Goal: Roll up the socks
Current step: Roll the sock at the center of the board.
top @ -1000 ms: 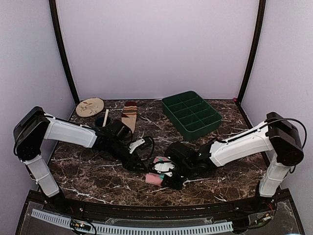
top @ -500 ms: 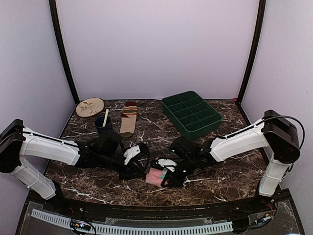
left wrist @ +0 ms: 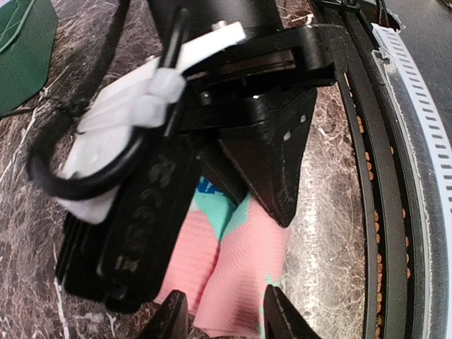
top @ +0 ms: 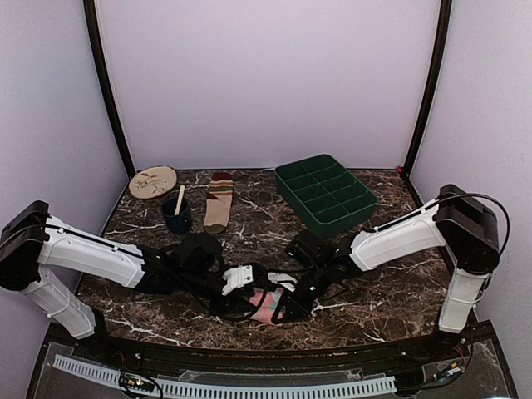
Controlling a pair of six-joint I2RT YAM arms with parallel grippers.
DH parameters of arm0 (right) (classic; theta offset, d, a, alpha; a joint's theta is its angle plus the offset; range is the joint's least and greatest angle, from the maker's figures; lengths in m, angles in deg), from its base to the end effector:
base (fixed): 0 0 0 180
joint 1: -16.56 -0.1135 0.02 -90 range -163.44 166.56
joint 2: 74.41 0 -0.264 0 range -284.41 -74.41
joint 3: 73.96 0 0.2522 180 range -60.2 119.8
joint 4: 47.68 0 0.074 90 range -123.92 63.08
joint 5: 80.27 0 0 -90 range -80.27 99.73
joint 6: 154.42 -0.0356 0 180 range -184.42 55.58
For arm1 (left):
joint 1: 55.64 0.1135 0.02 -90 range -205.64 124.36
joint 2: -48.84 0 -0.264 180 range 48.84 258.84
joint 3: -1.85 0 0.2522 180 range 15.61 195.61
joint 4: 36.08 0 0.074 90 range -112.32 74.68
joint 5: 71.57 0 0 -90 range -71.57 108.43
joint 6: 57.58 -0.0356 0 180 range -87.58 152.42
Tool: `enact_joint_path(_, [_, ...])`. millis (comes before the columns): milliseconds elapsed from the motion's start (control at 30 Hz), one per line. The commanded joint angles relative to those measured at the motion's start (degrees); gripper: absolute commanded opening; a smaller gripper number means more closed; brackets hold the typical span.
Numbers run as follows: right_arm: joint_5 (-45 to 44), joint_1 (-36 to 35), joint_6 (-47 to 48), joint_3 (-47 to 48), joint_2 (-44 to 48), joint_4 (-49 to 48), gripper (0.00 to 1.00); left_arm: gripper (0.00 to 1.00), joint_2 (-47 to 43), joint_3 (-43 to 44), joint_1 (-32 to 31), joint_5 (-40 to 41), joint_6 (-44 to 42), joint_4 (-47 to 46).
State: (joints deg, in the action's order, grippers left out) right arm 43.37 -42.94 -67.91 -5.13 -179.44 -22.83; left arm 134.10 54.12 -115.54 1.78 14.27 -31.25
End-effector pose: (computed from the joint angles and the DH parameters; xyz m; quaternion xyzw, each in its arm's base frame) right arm 0.1567 0.3048 0.1288 -0.4991 0.7843 0.3639 0.0576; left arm 0.1392 -0.2604 0.1730 0.6090 0.6503 -0.2766 0.3602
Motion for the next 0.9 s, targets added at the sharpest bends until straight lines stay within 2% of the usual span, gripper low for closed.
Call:
enact_joint_path(0, [0.2,0.7,0.4,-0.3,-2.8,6.9,0.00,0.40,2.0,3.0,-1.2,-1.0,-5.2,3.9])
enact_joint_path(867, [3.4,3.0,1.6,0.8,-4.5,7.8,0.00,0.40,8.7,6.3,-2.2,-3.6,-10.8,9.3])
